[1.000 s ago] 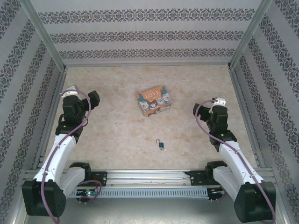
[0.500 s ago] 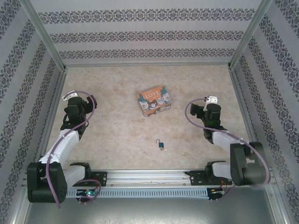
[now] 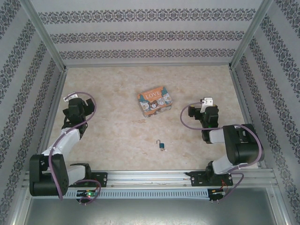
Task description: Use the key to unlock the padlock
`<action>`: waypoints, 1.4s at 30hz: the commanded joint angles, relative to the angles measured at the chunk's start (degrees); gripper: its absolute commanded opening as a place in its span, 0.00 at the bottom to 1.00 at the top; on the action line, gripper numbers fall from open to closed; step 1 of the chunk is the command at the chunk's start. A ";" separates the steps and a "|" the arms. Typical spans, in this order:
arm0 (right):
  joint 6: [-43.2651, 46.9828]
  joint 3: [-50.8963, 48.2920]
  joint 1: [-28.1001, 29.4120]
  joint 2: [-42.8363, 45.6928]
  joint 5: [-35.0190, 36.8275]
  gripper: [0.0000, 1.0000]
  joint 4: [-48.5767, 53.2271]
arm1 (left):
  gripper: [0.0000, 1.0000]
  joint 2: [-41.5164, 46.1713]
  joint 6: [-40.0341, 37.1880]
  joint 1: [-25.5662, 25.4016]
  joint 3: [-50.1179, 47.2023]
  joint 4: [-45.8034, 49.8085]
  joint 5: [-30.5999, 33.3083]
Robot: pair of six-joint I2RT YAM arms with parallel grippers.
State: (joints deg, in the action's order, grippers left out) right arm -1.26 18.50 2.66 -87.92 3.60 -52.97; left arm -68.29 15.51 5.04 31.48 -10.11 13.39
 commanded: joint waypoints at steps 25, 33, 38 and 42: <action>-1.23 2.94 -1.67 0.29 0.80 0.98 -1.26 | 0.99 -16.09 -8.56 0.87 -9.41 -37.90 -15.27; -1.27 2.94 -1.67 0.28 0.80 0.98 -1.26 | 0.99 -16.69 -9.80 0.82 -12.19 -43.99 -18.65; -1.27 2.94 -1.65 0.29 0.80 0.99 -1.26 | 0.99 -19.43 -10.99 0.61 -14.67 -51.36 -21.48; -1.21 2.94 -1.66 0.29 0.80 0.98 -1.26 | 0.99 -24.54 -10.07 0.61 -18.27 -63.04 -19.56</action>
State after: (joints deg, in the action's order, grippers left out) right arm -1.56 20.64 1.58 -87.92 3.81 -53.41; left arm -91.39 6.17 5.37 15.44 -62.72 -5.98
